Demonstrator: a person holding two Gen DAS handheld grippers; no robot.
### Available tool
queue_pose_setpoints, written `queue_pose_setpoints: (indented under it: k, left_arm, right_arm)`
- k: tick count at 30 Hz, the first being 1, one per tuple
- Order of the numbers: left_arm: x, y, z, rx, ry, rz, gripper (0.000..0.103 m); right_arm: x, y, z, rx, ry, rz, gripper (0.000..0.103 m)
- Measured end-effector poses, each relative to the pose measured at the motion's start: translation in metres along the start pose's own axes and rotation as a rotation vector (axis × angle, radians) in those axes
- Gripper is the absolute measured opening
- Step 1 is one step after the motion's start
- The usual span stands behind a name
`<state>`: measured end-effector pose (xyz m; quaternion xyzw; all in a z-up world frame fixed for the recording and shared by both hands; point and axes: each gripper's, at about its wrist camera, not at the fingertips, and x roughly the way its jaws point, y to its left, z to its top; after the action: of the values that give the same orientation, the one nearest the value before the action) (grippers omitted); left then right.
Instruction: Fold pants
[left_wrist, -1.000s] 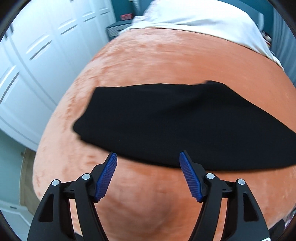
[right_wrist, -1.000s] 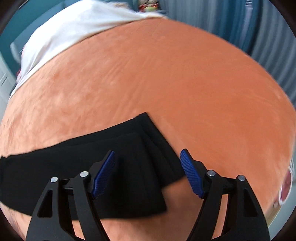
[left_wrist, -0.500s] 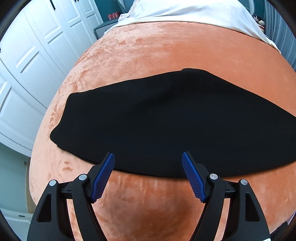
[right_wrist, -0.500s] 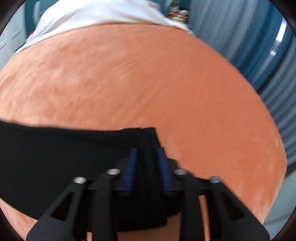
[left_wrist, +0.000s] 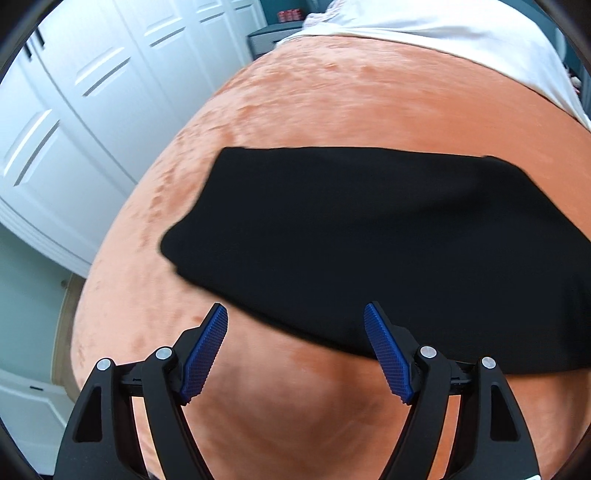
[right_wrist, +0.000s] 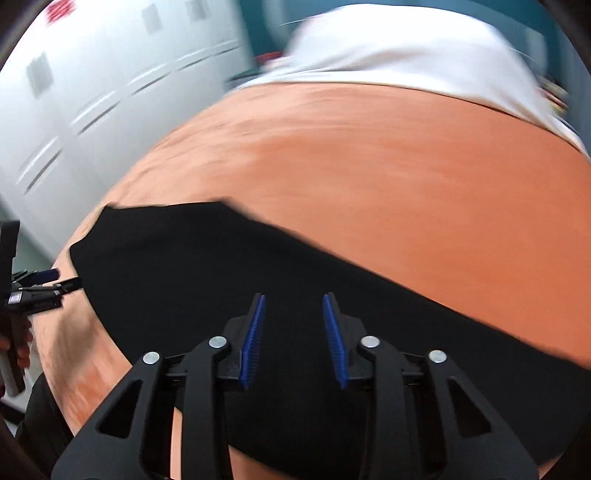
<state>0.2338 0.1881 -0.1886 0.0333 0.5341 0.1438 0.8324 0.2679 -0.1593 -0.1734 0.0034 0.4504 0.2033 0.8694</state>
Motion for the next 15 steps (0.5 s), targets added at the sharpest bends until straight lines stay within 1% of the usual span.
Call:
queue_pose_setpoints:
  k: [2,4,5,6,7,8,10,11,13,14,15]
  left_arm:
    - [0.010,0.016,0.002,-0.002,0.005,0.007,0.079]
    - [0.024,0.028,0.002,-0.007,0.029,0.012,0.079]
    - [0.035,0.034,0.002,-0.004,0.050,0.005,0.079]
    - [0.041,0.036,0.001,-0.005,0.061,0.010,0.079]
    - [0.049,0.039,-0.001,-0.005,0.073,0.004,0.079]
    - [0.056,0.040,-0.003,-0.001,0.080,-0.010,0.080]
    - [0.061,0.041,-0.007,-0.004,0.071,-0.030,0.081]
    - [0.062,0.041,-0.007,0.002,0.060,-0.032,0.083]
    - [0.062,0.040,-0.009,0.006,0.043,-0.026,0.087]
    - [0.063,0.041,-0.010,0.003,0.036,-0.029,0.087]
    - [0.065,0.041,-0.012,-0.004,0.032,-0.034,0.087]
  right_arm:
    - [0.041,0.044,0.034,-0.045,0.012,0.032,0.029]
    - [0.076,0.062,0.060,-0.042,0.034,0.053,0.028]
    - [0.105,0.073,0.074,-0.053,0.068,0.024,0.029]
    - [0.127,0.074,0.081,-0.047,0.110,0.013,0.029]
    - [0.154,0.068,0.088,-0.033,0.157,-0.010,0.030]
    - [0.173,0.065,0.092,-0.031,0.175,-0.039,0.030]
    - [0.172,0.064,0.095,-0.019,0.154,-0.066,0.029]
    - [0.164,0.063,0.100,0.008,0.130,-0.059,0.029]
    - [0.148,0.068,0.100,0.010,0.085,-0.059,0.030]
    - [0.150,0.070,0.097,0.003,0.083,-0.064,0.029]
    - [0.161,0.070,0.091,-0.011,0.120,-0.077,0.029]
